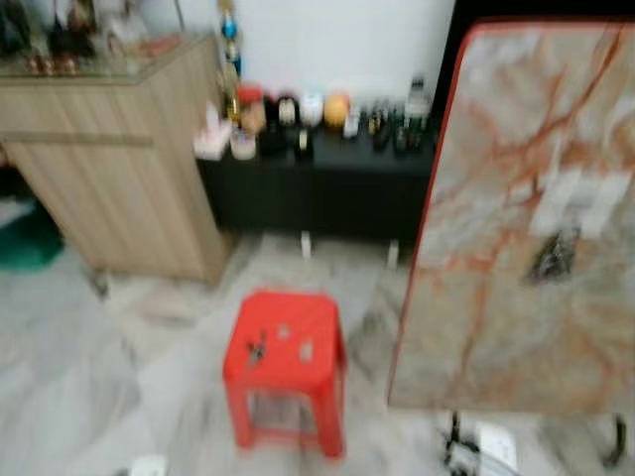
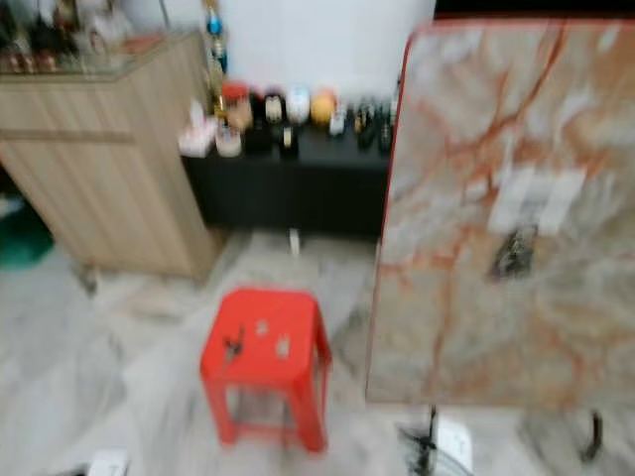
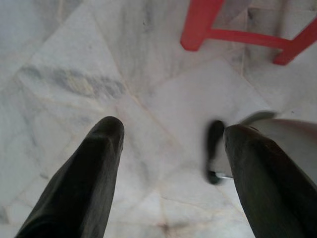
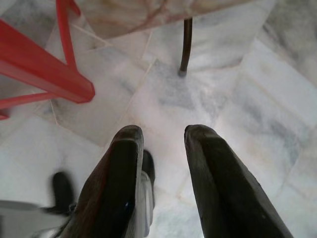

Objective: Hang keys on a hook

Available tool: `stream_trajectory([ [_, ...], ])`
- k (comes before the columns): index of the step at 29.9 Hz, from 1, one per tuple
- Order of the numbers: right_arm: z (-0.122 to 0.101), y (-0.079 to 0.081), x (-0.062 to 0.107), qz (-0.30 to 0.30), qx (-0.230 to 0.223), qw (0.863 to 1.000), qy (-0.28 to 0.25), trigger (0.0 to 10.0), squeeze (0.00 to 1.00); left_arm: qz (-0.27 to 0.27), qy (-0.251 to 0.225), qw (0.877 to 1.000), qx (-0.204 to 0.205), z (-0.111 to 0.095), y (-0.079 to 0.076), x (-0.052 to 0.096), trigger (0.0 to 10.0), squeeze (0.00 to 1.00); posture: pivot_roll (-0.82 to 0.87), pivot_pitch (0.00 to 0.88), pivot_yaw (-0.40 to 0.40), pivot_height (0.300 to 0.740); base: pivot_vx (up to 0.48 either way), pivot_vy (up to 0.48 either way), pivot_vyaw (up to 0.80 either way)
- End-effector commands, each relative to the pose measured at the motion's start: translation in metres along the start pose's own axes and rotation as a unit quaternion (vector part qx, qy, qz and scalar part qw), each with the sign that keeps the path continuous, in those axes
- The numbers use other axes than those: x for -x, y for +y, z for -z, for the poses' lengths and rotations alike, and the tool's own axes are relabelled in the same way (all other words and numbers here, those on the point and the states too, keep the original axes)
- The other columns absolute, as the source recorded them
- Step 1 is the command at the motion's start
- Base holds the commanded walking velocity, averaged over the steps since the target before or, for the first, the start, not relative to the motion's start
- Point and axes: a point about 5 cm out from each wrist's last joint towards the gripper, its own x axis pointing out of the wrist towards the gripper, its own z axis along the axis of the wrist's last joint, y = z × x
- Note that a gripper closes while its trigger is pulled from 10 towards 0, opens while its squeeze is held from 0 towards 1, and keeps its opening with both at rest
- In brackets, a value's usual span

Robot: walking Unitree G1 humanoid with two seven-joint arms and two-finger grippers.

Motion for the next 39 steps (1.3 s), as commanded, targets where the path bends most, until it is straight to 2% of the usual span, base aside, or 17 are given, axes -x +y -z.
stream_trajectory([
  [1,-0.005,0.013,-0.002,-0.017,-0.002,1.0,-0.007,10.0,0.0,-0.008,0.003,1.0,-0.002,0.001,0.006,0.001,10.0,0.0,0.03,0.0,-0.003,0.735,0.0,0.48,0.0],
  [11,-0.005,0.012,-0.002,-0.015,-0.001,1.0,-0.006,10.0,0.0,-0.002,0.007,1.0,-0.004,0.004,-0.006,0.0,10.0,0.0,0.03,0.0,-0.005,0.735,0.0,0.48,0.0],
  [26,0.001,0.012,-0.001,-0.014,-0.006,1.0,0.001,10.0,0.0,-0.008,0.005,1.0,-0.001,0.002,-0.003,0.0,10.0,0.0,0.04,0.0,-0.004,0.735,0.0,0.399,0.0],
  [31,0.005,0.006,0.0,-0.01,-0.006,1.0,0.007,10.0,0.0,-0.008,0.002,1.0,-0.009,0.0,-0.003,-0.001,10.0,0.0,0.05,0.0,-0.001,0.735,0.0,0.0,0.0],
  [34,0.006,0.004,0.001,-0.009,-0.01,1.0,0.008,10.0,0.0,-0.003,-0.006,1.0,-0.005,-0.001,-0.013,-0.002,10.0,0.0,0.05,0.0,0.0,0.735,0.0,0.0,0.0],
  [39,0.006,0.003,0.001,-0.009,-0.014,1.0,0.005,10.0,0.0,0.001,-0.003,1.0,-0.008,-0.001,-0.015,-0.002,10.0,0.0,0.05,0.0,0.001,0.735,0.0,0.0,0.0],
])
